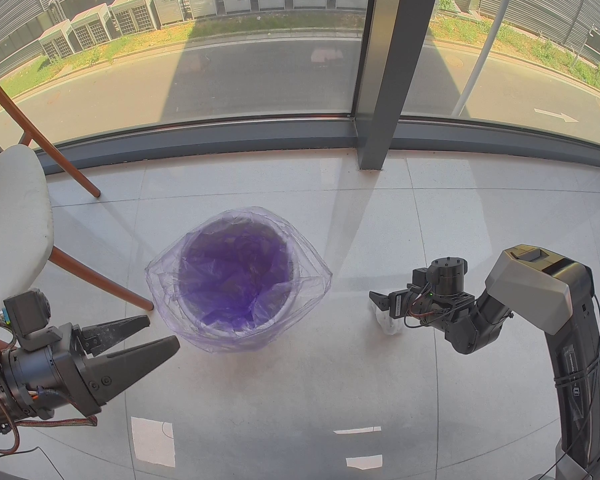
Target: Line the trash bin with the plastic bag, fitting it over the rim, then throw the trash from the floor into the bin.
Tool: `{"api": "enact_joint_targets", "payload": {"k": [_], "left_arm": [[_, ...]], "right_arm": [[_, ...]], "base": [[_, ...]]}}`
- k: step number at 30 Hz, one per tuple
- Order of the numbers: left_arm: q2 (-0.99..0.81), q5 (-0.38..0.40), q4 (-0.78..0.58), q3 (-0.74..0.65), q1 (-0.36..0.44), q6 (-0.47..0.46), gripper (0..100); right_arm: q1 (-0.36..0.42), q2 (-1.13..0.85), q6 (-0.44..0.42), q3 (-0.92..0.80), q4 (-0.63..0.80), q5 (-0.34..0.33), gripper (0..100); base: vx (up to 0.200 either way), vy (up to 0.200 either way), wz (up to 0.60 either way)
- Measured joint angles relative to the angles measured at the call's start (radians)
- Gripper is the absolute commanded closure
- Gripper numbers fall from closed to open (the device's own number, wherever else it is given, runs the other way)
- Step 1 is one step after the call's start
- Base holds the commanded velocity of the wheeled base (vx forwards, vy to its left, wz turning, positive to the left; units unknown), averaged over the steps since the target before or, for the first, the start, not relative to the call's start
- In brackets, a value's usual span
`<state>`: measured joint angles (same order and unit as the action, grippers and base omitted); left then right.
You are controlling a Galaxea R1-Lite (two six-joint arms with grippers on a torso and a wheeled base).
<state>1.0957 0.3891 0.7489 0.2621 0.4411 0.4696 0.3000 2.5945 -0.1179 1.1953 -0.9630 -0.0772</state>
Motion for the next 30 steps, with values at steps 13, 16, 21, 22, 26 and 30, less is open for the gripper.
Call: {"api": "enact_joint_targets", "payload": {"k": [13, 16, 21, 22, 26, 30], "left_arm": [[-0.004, -0.02, -0.001, 0.013, -0.021, -0.004, 0], [-0.004, -0.021, -0.001, 0.015, -0.029, -0.005, 0], [-0.004, -0.021, -0.002, 0.019, -0.037, -0.005, 0], [-0.004, -0.021, -0.001, 0.021, -0.041, -0.005, 0], [-0.003, -0.019, -0.001, 0.042, -0.075, -0.004, 0], [-0.003, -0.02, 0.0, 0.062, -0.099, -0.004, 0]], "right_arm": [[-0.008, 0.058, 0.007, 0.13, 0.193, 0.057, 0], [-0.009, 0.062, 0.007, 0.151, 0.252, 0.063, 0], [-0.01, 0.068, 0.001, 0.21, 0.364, 0.067, 100], [-0.01, 0.069, -0.002, 0.22, 0.379, 0.067, 100], [-0.011, 0.071, -0.015, 0.244, 0.406, 0.068, 100], [-0.011, 0.064, -0.026, 0.234, 0.408, 0.068, 100]], "base": [[0.0, 0.0, 0.0], [0.0, 0.0, 0.0], [0.0, 0.0, 0.0], [0.0, 0.0, 0.0], [0.0, 0.0, 0.0], [0.0, 0.0, 0.0]]}}
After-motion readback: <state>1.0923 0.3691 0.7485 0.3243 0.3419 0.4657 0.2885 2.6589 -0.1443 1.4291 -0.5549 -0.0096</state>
